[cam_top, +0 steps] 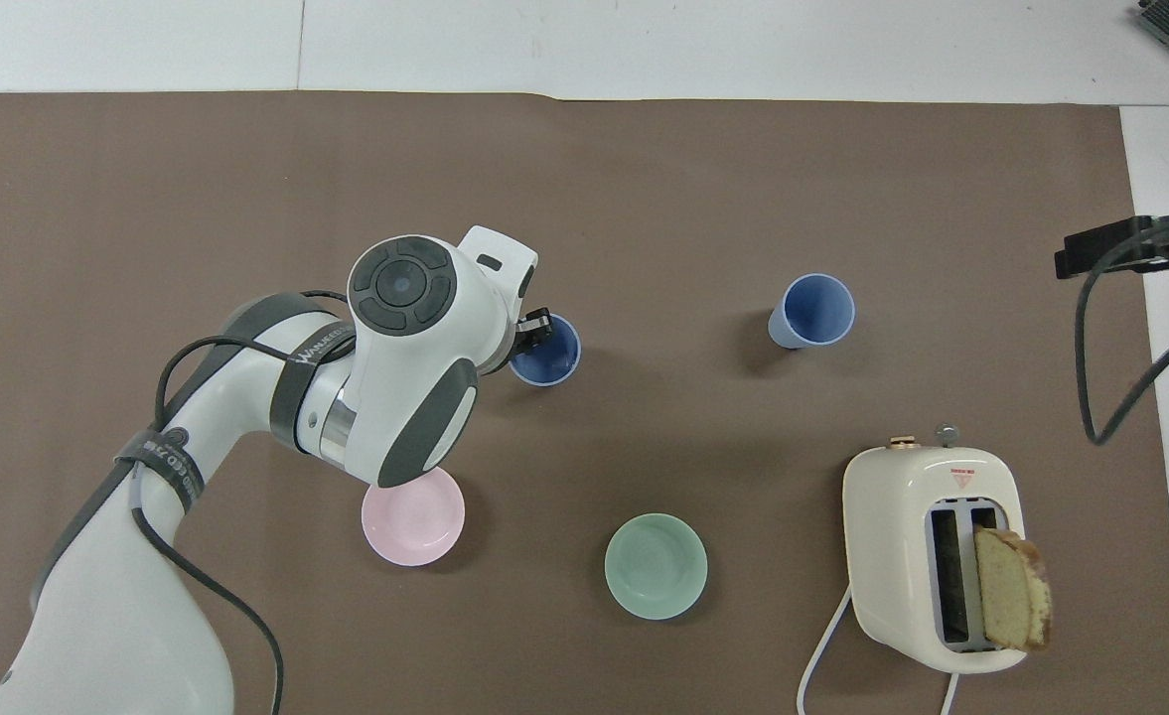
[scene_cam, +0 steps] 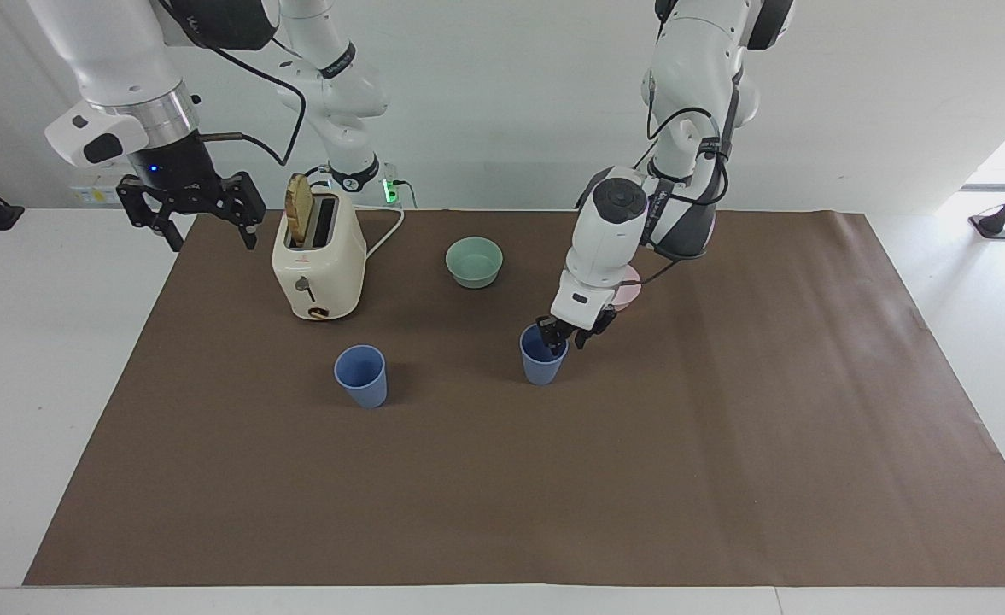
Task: Stack blue cups with both arms
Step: 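Carry the blue cup with the left gripper toward the table center, then release the cup and withdraw the left gripper while the right gripper advances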
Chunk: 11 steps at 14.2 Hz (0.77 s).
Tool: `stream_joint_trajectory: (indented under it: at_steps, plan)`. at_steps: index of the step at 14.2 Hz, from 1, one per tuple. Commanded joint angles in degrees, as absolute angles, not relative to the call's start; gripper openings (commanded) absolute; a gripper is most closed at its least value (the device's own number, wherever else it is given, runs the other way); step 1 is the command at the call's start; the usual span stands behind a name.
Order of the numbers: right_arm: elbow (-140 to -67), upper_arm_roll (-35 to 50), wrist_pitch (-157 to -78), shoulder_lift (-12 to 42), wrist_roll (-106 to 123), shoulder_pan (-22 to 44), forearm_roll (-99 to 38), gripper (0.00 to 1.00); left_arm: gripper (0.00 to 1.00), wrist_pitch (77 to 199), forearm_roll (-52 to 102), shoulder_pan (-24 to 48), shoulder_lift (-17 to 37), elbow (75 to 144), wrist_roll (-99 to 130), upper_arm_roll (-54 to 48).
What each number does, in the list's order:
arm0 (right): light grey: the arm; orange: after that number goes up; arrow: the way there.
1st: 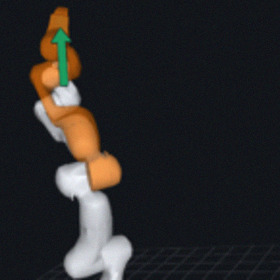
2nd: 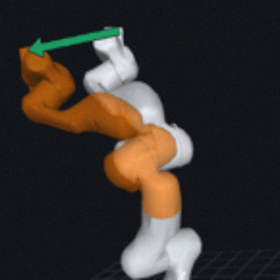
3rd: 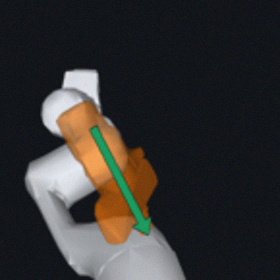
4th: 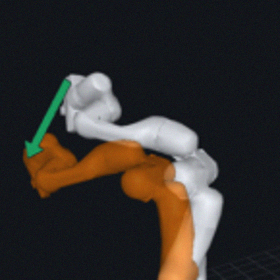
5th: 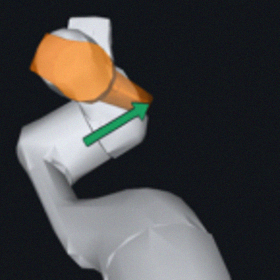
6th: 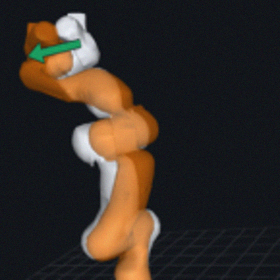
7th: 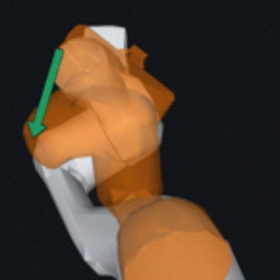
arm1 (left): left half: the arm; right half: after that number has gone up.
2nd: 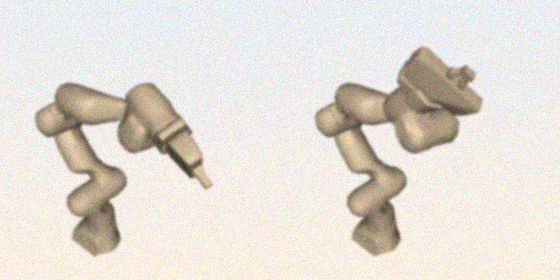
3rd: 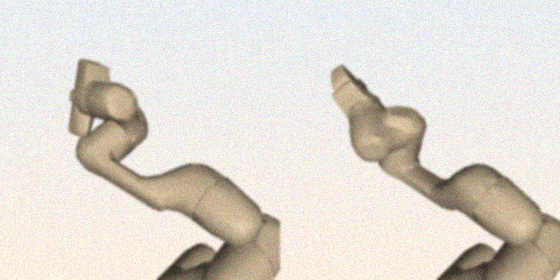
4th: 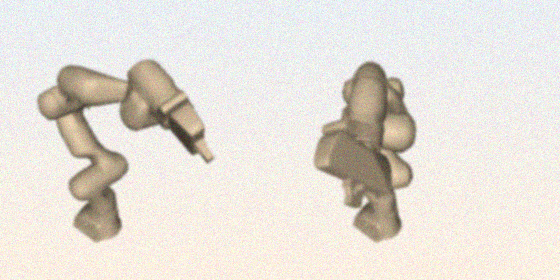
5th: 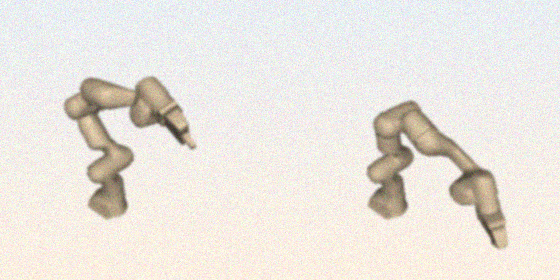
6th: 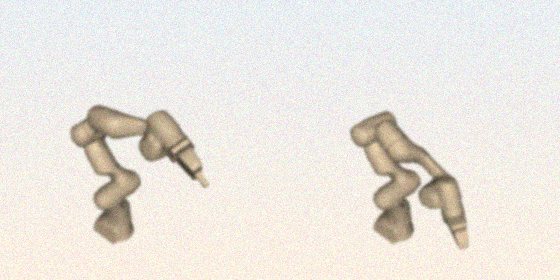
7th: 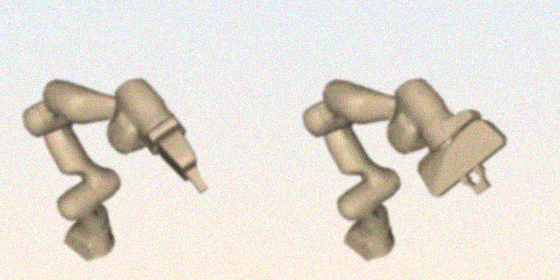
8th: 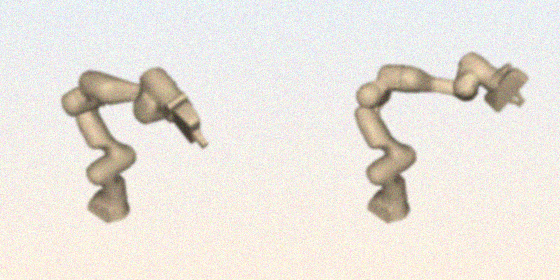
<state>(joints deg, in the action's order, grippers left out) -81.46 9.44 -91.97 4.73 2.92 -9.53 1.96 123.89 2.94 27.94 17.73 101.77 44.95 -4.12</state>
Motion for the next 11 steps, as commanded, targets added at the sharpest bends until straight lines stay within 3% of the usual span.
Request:
stream_joint_trajectory:
  at_steps: [1,11]
  plan:
    - [-82.44,9.93,-91.32,3.6,4.04,-10.2,1.67,1.0,1.0,118.32,2.37,25.15,12.85,101.95,39.58,-3.25]
    - [-82.44,9.93,-91.5,3.6,4.3,-10.2,1.67,1.0,1.0,98.45,2.55,8.19,-0.34,102.31,5.31,-3.34]
